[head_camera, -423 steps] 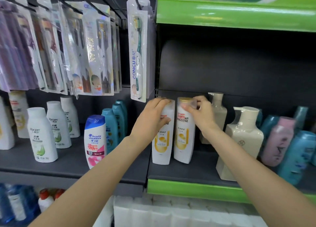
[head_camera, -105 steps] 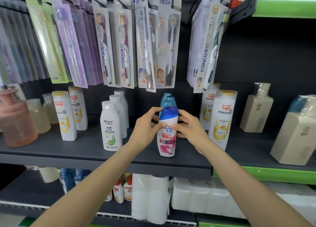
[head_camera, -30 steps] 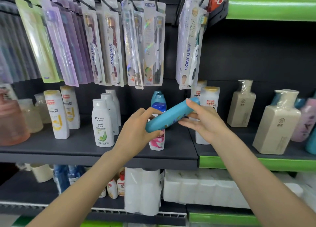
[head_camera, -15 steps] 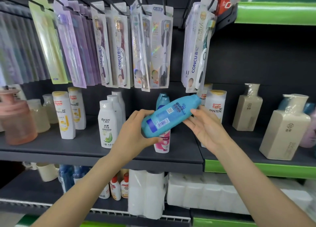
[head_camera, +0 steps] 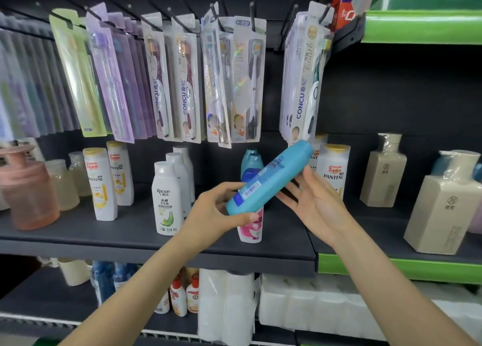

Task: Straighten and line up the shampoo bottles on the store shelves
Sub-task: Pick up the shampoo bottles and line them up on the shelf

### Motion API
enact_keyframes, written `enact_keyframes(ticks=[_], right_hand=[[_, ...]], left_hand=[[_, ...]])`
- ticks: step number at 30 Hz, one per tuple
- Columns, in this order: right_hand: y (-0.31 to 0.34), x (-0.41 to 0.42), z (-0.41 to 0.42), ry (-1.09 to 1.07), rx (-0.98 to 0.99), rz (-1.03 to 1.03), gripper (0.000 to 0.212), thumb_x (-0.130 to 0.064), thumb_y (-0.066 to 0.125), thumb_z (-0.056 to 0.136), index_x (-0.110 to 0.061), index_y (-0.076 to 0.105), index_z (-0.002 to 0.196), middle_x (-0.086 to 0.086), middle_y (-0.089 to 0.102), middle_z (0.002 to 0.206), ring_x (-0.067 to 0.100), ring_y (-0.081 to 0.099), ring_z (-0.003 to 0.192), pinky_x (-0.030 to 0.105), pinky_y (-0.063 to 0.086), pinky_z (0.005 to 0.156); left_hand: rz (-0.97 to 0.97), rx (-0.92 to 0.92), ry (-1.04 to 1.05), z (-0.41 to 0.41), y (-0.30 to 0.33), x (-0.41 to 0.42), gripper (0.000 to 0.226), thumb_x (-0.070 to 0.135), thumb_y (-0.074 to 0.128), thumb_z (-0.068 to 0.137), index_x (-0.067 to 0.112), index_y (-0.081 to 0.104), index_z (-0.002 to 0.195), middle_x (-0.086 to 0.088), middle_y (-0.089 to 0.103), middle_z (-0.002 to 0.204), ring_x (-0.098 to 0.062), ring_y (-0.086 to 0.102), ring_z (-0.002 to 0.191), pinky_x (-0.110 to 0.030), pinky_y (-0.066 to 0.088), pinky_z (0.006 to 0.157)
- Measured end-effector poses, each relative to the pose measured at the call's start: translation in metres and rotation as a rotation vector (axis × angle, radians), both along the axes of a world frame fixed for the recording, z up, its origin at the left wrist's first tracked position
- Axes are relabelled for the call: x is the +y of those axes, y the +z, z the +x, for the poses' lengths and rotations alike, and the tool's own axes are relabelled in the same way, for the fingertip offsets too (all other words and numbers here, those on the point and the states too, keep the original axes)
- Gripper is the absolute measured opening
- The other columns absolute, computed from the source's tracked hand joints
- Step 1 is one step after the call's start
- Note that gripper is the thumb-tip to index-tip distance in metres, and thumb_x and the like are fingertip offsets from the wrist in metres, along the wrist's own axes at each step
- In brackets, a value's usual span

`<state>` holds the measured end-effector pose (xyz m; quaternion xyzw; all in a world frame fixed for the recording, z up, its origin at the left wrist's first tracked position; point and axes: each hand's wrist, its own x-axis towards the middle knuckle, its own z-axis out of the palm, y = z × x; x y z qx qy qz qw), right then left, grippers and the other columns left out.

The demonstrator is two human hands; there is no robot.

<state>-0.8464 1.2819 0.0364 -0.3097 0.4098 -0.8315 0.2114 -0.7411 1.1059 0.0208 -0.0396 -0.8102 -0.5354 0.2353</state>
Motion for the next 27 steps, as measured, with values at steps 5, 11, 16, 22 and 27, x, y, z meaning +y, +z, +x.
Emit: enact_keyframes(ticks=[5,11,16,22,27], right_hand=[[0.000,-0.003,-0.006,0.006,0.019,0.033,0.035,-0.034,0.061,0.077,-0.019,0.067,0.107,0.004,0.069,0.109,0.022,0.066,0.102,0.037,0.057,0.080],[0.014,0.008,-0.016,-0.212,0.116,0.203,0.038,-0.029,0.063,0.074,-0.012,0.061,0.108,0.005,0.071,0.099,0.018,0.070,0.089,0.042,0.060,0.072],[0.015,0.011,-0.027,-0.546,0.296,0.392,0.027,-0.014,0.071,0.081,-0.011,0.061,0.105,0.003,0.067,0.099,0.017,0.070,0.086,0.037,0.060,0.067],[-0.010,0.000,-0.057,-0.689,0.423,0.584,0.024,-0.018,0.078,0.075,-0.028,0.059,0.085,-0.006,0.068,0.095,0.020,0.066,0.095,0.051,0.054,0.083],[-0.031,-0.022,-0.081,-0.662,0.417,0.675,0.022,-0.024,0.078,0.075,-0.028,0.059,0.084,-0.004,0.068,0.093,0.019,0.067,0.091,0.051,0.055,0.080]], left_hand=[[0.182,-0.105,-0.205,-0.005,0.007,0.013,0.042,0.033,0.064,0.075,0.022,0.063,0.115,-0.001,0.070,0.106,-0.015,0.068,0.093,-0.025,0.055,0.080],[0.057,-0.091,-0.161,-0.022,0.003,0.015,0.028,0.027,0.062,0.086,0.021,0.064,0.114,0.001,0.069,0.105,-0.015,0.067,0.096,-0.032,0.056,0.083],[-0.416,0.270,0.335,-0.042,0.009,-0.003,0.033,0.020,0.067,0.084,0.021,0.059,0.116,0.011,0.058,0.111,-0.001,0.053,0.099,-0.012,0.041,0.084],[-0.620,0.129,0.262,-0.068,0.008,-0.016,0.047,0.020,0.069,0.082,0.025,0.053,0.126,0.007,0.051,0.124,-0.006,0.048,0.110,-0.014,0.037,0.091],[-0.580,0.179,0.273,-0.075,0.003,-0.020,0.044,0.009,0.071,0.078,0.023,0.060,0.118,0.008,0.055,0.114,-0.002,0.053,0.096,-0.001,0.037,0.082]])
